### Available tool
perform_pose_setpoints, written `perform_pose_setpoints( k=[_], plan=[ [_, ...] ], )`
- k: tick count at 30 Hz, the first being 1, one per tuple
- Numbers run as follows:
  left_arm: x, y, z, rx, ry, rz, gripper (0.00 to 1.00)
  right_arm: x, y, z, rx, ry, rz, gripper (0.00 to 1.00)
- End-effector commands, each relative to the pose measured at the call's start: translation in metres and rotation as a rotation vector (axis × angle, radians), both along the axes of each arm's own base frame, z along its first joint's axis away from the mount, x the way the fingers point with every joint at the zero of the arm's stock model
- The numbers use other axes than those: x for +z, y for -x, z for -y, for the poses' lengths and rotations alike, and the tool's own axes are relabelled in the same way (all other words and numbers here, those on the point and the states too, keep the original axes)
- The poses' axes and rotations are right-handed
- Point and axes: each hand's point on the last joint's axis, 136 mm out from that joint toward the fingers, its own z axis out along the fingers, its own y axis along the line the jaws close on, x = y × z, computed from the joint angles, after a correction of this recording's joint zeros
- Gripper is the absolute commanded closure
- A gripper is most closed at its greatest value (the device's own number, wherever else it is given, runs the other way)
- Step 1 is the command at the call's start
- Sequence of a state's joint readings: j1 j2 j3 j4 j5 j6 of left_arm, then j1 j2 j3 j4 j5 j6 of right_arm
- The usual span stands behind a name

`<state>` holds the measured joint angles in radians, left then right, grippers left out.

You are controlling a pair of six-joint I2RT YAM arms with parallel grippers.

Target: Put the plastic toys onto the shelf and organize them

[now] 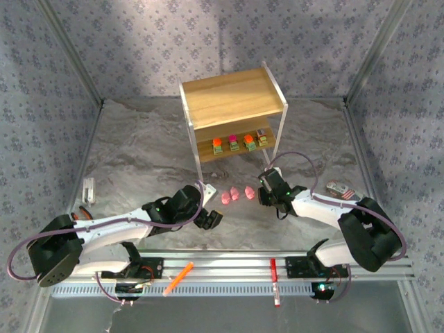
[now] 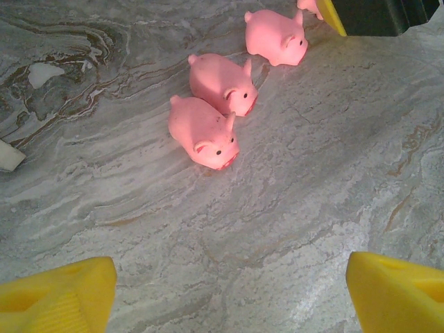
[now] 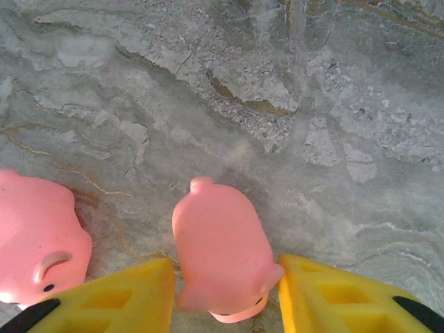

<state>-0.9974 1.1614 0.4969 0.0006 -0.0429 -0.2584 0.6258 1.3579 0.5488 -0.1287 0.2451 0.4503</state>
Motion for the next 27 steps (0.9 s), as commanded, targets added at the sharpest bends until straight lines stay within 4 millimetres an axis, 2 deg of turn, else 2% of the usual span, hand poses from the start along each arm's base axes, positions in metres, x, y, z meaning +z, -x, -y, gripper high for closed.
perform_pose_setpoints(
  k=[1,19,27],
  plan=[
    [0.014,-0.005,0.008,-0.007,0.018,0.033,0.14,0.002,-0.004,-0.002,0.012,0.001,-0.001,0.58],
    [0.015,-0.005,0.007,-0.005,0.019,0.036,0.14,0.01,0.0,0.002,-0.002,0.007,0.014,0.69],
    [0.015,-0.005,0.007,-0.004,0.021,0.037,0.14,0.027,0.002,0.004,-0.018,0.012,0.046,0.71]
  ],
)
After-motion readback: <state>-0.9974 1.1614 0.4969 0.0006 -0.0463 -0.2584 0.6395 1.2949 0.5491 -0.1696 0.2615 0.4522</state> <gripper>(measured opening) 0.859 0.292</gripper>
